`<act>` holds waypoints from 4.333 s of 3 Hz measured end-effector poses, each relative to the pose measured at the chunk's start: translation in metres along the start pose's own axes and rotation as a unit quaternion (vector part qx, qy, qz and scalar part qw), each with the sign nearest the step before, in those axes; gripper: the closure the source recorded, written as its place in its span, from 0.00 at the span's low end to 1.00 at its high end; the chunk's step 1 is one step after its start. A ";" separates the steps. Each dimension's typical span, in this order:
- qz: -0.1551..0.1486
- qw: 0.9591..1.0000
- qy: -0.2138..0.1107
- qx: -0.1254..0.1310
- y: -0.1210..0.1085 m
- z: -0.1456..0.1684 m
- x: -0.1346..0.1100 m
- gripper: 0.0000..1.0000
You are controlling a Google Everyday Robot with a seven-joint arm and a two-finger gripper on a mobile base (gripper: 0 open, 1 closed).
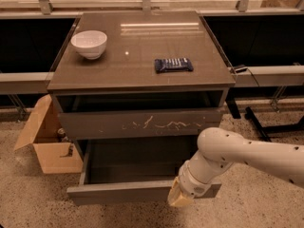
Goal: Close middle drawer
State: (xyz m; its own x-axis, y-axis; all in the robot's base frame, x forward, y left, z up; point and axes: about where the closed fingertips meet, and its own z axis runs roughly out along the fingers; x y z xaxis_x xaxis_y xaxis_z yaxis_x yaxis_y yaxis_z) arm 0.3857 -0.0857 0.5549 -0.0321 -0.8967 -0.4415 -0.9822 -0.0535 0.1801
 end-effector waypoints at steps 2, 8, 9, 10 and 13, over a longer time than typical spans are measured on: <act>0.059 0.997 0.049 0.025 -0.023 0.061 0.073 1.00; 0.053 0.994 0.025 0.093 -0.109 0.082 0.148 0.05; 0.051 0.993 0.020 0.101 -0.117 0.078 0.152 0.00; 0.049 0.993 0.004 0.106 -0.132 0.071 0.158 0.00; 0.054 0.992 -0.014 0.111 -0.183 0.039 0.172 0.00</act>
Offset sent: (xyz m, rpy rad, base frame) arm 0.0160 -0.0628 -0.1360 -0.1832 -0.0222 -0.1788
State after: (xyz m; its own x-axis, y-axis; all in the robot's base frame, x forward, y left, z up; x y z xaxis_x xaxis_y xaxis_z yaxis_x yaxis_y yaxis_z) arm 0.5524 -0.2131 0.4122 -0.1410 -0.8791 -0.4553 -0.9893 0.1427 0.0309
